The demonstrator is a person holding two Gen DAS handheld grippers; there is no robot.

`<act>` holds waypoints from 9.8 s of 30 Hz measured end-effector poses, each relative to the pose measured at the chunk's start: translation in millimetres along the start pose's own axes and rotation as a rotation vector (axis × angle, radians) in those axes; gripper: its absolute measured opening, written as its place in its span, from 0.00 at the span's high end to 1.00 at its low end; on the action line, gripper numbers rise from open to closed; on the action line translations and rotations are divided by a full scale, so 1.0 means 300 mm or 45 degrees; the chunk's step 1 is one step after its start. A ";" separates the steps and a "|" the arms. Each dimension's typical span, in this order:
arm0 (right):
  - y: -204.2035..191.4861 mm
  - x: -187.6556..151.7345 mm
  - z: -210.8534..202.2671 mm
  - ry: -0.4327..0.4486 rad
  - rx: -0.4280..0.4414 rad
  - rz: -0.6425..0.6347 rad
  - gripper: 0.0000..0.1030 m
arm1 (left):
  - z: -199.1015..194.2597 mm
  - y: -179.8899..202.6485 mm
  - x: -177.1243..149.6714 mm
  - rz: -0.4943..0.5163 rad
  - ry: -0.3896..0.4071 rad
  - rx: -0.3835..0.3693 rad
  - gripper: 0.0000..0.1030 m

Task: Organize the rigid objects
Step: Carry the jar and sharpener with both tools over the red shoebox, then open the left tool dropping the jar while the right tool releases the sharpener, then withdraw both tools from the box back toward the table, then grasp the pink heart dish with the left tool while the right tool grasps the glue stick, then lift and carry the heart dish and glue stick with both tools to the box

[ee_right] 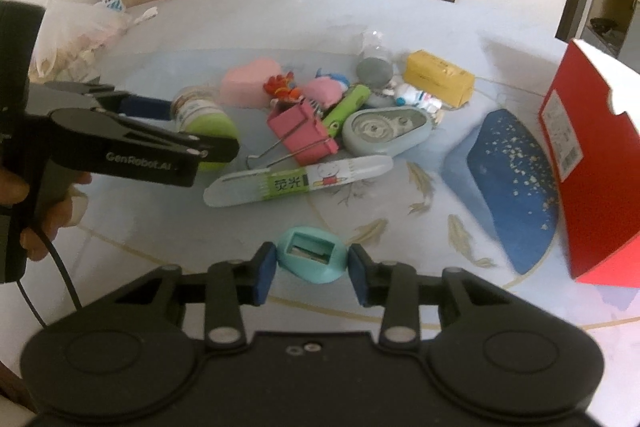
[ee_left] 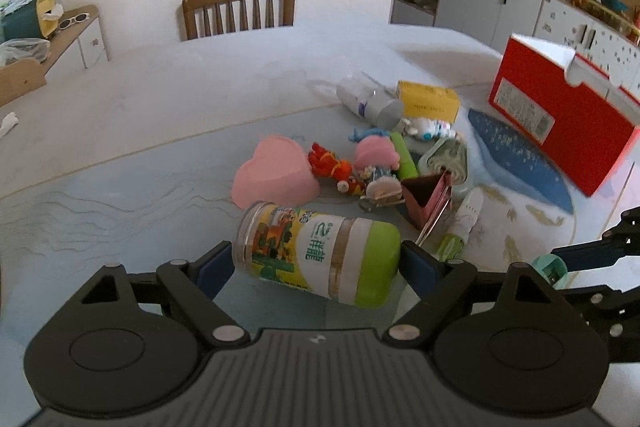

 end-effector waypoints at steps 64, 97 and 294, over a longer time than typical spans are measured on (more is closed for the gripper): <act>1.224 0.106 0.123 0.006 -0.130 0.077 0.63 | 0.719 1.041 0.649 0.149 -0.212 -0.241 0.14; 1.260 0.090 0.329 -0.311 -0.154 -0.013 0.63 | 1.048 1.051 0.573 0.147 -0.598 -0.171 0.14; 0.117 0.135 0.187 -0.114 -0.231 0.054 0.84 | 0.166 -0.164 0.143 0.025 -0.043 0.091 0.37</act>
Point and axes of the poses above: each gripper's, at about its wrist camera, not at the fingertips, and z roughly the way its jaws point, y to its right, x to its top, the point moved 9 cm from there along z, roughly the way its jaws point, and after that the axes turned 15 degrees about -x, right-handed, at the moved point
